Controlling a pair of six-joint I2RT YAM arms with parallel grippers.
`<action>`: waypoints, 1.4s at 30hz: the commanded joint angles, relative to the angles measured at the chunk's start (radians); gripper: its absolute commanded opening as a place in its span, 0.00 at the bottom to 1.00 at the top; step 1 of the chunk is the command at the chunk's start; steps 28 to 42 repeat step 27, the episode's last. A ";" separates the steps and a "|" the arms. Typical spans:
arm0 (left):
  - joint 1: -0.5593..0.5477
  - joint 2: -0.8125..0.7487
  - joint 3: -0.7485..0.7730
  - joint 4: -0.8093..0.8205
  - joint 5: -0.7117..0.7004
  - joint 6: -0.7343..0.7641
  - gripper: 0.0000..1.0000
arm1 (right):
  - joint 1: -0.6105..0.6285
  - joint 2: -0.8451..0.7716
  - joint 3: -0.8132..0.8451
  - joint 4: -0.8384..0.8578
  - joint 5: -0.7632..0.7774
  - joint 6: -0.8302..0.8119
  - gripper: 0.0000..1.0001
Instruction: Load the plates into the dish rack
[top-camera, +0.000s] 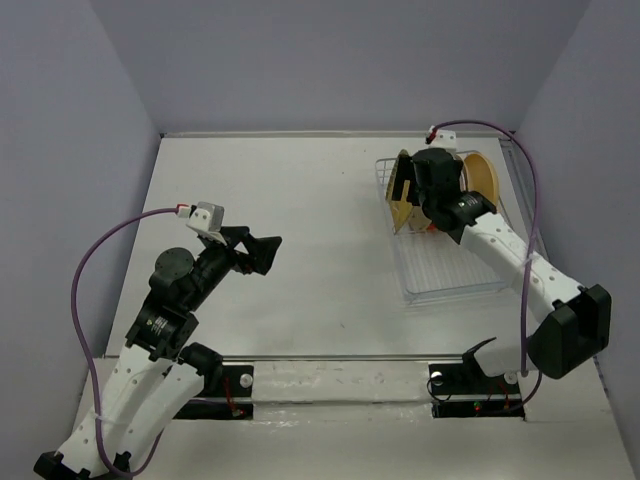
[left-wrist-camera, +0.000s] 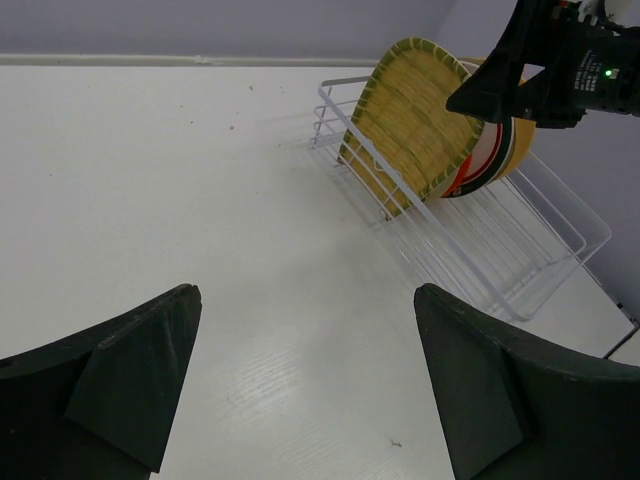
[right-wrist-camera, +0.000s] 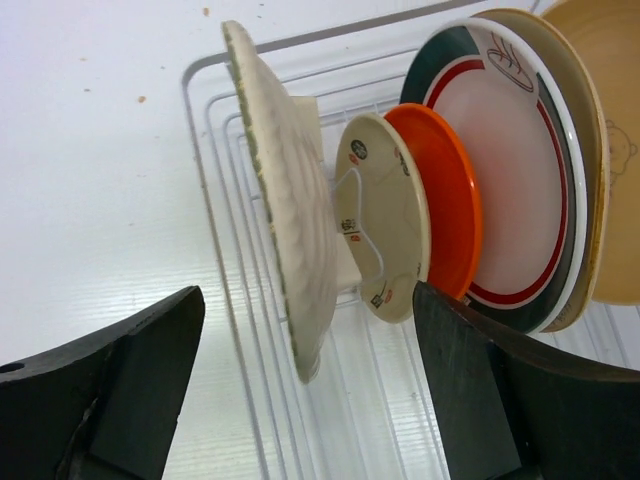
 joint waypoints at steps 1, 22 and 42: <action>0.008 -0.001 0.000 0.023 -0.015 0.017 0.99 | 0.000 -0.132 0.034 -0.011 -0.130 0.016 0.91; 0.010 -0.072 0.008 0.113 -0.034 -0.044 0.99 | 0.000 -1.013 -0.544 0.155 -0.488 0.007 1.00; 0.010 -0.078 -0.012 0.121 -0.022 -0.059 0.99 | 0.000 -0.970 -0.530 0.172 -0.523 0.019 1.00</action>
